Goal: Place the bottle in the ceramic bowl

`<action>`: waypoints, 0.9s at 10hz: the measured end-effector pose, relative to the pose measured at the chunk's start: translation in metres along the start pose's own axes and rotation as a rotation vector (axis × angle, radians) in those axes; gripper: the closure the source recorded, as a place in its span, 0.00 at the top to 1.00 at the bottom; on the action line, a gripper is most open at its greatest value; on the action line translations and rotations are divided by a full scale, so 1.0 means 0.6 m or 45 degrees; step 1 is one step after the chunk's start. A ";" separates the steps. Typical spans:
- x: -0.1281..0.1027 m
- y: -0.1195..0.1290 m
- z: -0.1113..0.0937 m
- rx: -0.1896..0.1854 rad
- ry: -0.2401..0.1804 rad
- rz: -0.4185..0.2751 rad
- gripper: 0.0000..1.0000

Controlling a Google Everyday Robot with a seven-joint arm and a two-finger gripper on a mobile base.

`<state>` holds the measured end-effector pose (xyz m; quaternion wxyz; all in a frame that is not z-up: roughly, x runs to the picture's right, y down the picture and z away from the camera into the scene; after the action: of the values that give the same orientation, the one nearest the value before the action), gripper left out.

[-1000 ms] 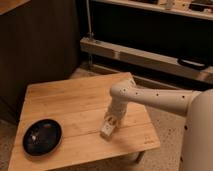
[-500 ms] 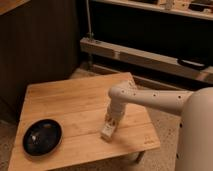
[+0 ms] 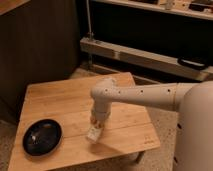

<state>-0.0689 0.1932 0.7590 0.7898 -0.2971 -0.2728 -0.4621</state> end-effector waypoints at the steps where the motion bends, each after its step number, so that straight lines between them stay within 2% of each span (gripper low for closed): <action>1: -0.033 -0.039 0.005 0.009 -0.010 -0.043 0.00; 3: -0.060 -0.091 0.010 0.029 -0.030 -0.057 0.00; 5: -0.084 -0.151 0.007 0.065 -0.032 -0.020 0.00; 7: -0.103 -0.182 0.005 0.090 -0.030 -0.010 0.00; 9: -0.130 -0.213 0.003 0.113 -0.022 -0.036 0.00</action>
<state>-0.2161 0.1879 0.7329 0.7932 -0.2619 -0.3040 -0.4580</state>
